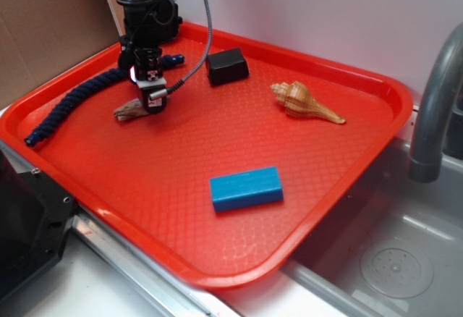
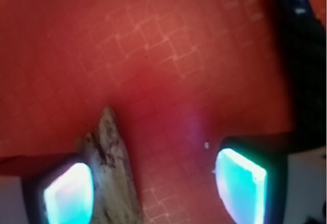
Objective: Grab the wood chip.
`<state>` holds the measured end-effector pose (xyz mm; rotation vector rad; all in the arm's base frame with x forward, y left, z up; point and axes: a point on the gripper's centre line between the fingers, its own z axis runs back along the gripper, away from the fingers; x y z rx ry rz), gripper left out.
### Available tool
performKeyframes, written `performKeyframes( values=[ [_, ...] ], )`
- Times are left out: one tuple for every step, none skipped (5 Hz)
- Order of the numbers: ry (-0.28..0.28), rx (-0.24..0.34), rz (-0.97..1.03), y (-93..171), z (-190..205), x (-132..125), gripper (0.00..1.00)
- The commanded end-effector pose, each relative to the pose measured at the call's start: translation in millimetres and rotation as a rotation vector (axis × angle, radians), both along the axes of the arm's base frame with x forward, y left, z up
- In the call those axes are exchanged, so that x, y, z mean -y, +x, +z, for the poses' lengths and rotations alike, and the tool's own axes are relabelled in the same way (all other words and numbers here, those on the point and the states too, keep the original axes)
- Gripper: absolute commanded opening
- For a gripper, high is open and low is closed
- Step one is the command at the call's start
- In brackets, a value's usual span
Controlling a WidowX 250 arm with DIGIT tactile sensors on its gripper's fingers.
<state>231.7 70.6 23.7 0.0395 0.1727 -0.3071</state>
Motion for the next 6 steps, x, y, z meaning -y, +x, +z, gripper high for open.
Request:
performKeyframes(
  values=[
    [0.014, -0.032, -0.029, -20, -5, 14, 1.00],
    [-0.005, -0.062, -0.007, -28, -9, 16, 1.00],
    [0.006, -0.058, 0.001, -28, -13, 11, 0.00],
    [0.020, -0.053, 0.020, -26, -10, 9, 0.00],
    [0.045, -0.032, 0.027, -22, 1, 5, 0.00],
    [0.080, 0.065, 0.148, -9, 52, 17, 0.00]
  ],
)
